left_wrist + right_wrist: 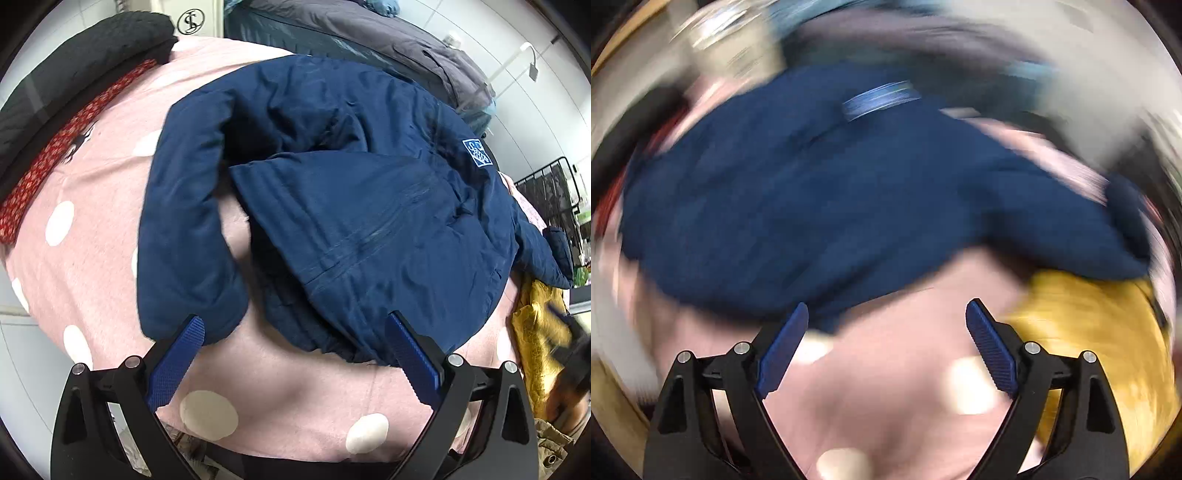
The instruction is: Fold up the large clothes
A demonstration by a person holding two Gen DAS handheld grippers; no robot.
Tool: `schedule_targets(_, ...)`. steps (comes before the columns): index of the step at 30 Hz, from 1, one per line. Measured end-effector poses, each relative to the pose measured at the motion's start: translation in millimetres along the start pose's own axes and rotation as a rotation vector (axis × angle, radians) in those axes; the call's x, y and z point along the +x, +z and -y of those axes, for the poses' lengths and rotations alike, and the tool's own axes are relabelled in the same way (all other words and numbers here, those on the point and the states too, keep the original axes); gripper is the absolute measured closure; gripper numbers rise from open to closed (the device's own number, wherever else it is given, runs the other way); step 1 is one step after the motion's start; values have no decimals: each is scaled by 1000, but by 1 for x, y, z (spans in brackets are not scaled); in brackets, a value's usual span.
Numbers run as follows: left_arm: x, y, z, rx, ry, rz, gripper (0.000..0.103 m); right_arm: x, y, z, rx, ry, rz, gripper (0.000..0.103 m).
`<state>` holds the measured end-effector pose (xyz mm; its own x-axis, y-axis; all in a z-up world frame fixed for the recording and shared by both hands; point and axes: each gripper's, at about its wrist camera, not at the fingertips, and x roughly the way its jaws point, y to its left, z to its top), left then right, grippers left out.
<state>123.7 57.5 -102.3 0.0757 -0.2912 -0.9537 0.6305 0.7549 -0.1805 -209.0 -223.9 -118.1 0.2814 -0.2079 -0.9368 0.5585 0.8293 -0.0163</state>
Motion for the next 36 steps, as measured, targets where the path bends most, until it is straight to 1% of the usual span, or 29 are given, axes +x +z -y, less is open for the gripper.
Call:
schedule_targets(1,-1,-2,-3,-4,1,1,7,15,-8,-30,-95,0,-22,17)
schedule_targets(2,-2,-4,-5,-7,4,1,7,26,-13,-47,-145,-18,-37,17)
schedule_targets(4,-4,-9,-11,-11,18,-1,7,49,-20,-71,-228,-66,-65,23)
schedule_targets(5,-5,-13,-15,-13,27,-5,7,61,-20,-82,-265,-109,-79,26)
schedule_targets(8,-3,-21,-26,-31,41,-22,7,80,-10,-96,-302,-133,-93,26)
schedule_targets(10,0,-26,-32,-44,43,-37,7,82,-1,-98,-306,-134,-80,28)
schedule_targets(11,1,-27,-33,-46,44,-39,7,78,8,-97,-289,-124,-54,35)
schedule_targets(12,1,-29,-34,-51,45,-38,7,76,13,-92,-263,-104,-40,54)
schedule_targets(13,2,-29,-35,-53,45,-39,7,72,20,-87,-224,-74,-31,66)
schedule_targets(14,2,-29,-35,-56,43,-39,7,65,30,-76,-164,-33,-25,78)
schedule_targets(15,3,-29,-34,-59,41,-38,7,53,40,-63,-87,12,-4,84)
schedule_targets(16,3,-28,-34,-59,38,-35,7,43,46,-53,-26,49,18,85)
schedule_targets(17,4,-27,-32,-58,34,-34,7,25,57,-29,78,102,62,87)
schedule_targets(18,5,-25,-30,-55,29,-32,7,14,67,-18,130,119,88,87)
schedule_targets(20,7,-21,-24,-40,18,-31,7,-12,82,31,286,132,162,89)
schedule_targets(21,8,-20,-20,-28,13,-31,7,-22,86,53,357,130,190,93)
schedule_targets(22,10,-18,-13,-6,8,-31,7,-28,87,71,415,128,208,93)
schedule_targets(23,13,-17,-6,25,-15,-40,5,-35,88,106,523,123,226,94)
schedule_targets(25,19,-16,12,93,-91,-69,5,-35,83,145,651,136,224,94)
schedule_targets(27,25,-21,39,195,-90,-79,5,-25,68,176,791,160,152,94)
schedule_targets(28,27,-22,49,244,-56,-72,5,-17,62,183,830,181,111,93)
schedule_targets(29,30,-24,58,292,-1,-50,5,-8,54,189,880,222,69,88)
schedule_targets(30,33,-26,66,339,68,-18,5,-4,48,188,905,243,39,81)
schedule_targets(31,39,-24,72,382,143,14,6,-4,44,182,889,243,29,76)
schedule_targets(32,43,-20,73,394,178,21,10,-6,42,174,859,228,26,59)
schedule_targets(33,49,-10,70,375,190,16,21,-9,43,165,804,185,22,40)
schedule_targets(34,52,1,66,340,175,9,28,-12,44,160,765,152,22,33)
schedule_targets(35,54,14,59,294,150,-2,44,-16,45,151,707,123,32,30)
schedule_targets(36,57,29,49,238,122,-14,60,-19,45,141,656,111,33,30)
